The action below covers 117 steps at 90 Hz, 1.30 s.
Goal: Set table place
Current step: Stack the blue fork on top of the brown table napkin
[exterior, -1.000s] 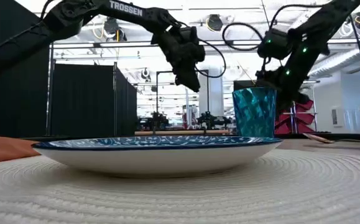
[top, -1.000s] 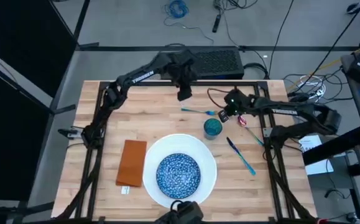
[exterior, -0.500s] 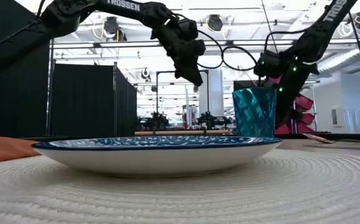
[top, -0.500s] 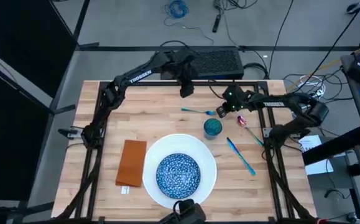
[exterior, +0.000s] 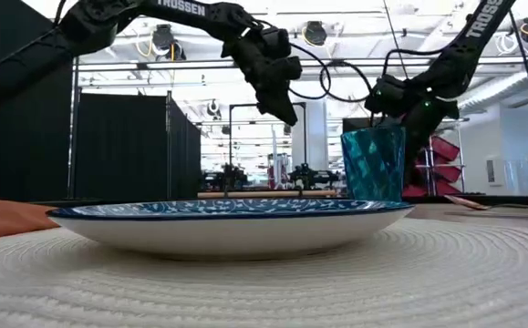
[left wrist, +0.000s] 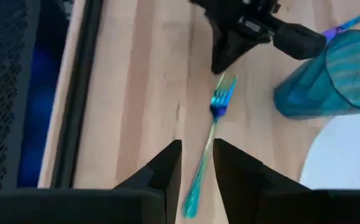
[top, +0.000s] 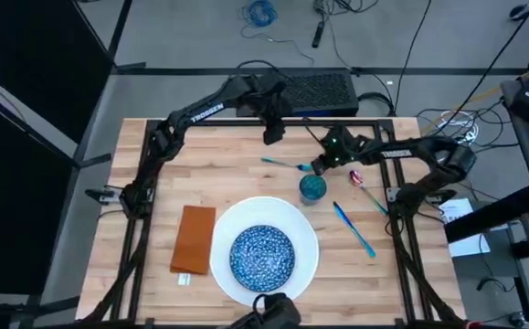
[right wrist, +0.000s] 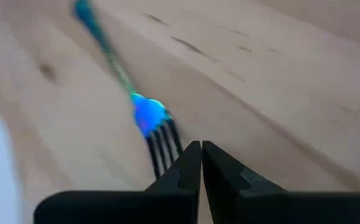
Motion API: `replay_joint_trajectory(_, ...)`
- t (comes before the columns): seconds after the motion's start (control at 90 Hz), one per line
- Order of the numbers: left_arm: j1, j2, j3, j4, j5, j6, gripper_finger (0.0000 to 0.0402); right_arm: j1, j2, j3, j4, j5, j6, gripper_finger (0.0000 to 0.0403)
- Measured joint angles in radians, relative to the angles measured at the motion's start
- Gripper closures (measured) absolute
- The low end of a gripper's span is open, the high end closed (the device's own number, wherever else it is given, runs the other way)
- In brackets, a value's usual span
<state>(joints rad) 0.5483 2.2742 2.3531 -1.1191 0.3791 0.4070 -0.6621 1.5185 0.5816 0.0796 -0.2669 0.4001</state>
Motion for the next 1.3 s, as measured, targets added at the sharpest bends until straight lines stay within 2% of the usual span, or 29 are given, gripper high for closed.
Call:
replay_joint_trajectory(0.133,0.018,-0.024,0.0,-0.013,0.013,0.008,0.0324,0.004,0.0,0.001,0.106,-0.125,0.026,0.0403)
replay_joint_trajectory(0.189,0.026,-0.036,0.0,-0.023,0.012,0.009,0.0324,0.002,-0.003,0.001,0.128,-0.145,0.026,0.0403)
replay_joint_trajectory(0.356,0.031,-0.039,0.0,-0.043,0.019,0.019,0.0324,-0.037,-0.029,0.033,0.083,-0.053,-0.016,0.0403)
replay_joint_trajectory(0.533,0.024,-0.018,-0.039,-0.013,0.049,0.043,0.0324,-0.054,-0.089,0.095,0.02,-0.049,-0.069,0.0403)
replay_joint_trajectory(0.822,-0.065,-0.012,-0.231,0.353,0.045,0.048,0.0324,-0.055,-0.361,0.151,-0.151,-0.016,-0.115,0.0403)
replay_joint_trajectory(0.922,-0.102,-0.011,-0.271,0.4,0.036,0.054,0.0324,-0.054,-0.459,0.151,-0.219,-0.017,-0.094,0.0399)
replay_joint_trajectory(1.1,-0.118,0.004,-0.33,0.406,0.002,0.072,0.0324,-0.043,-0.586,0.151,-0.356,-0.016,-0.04,0.0352)
replay_joint_trajectory(1.222,-0.102,0.018,-0.36,0.371,0.004,0.069,0.0324,-0.031,-0.627,0.151,-0.363,0.023,0.016,0.0307)
replay_joint_trajectory(1.3,-0.095,0.016,-0.36,0.367,0.012,0.026,0.0324,-0.022,-0.631,0.151,-0.343,0.032,0.03,0.0293)
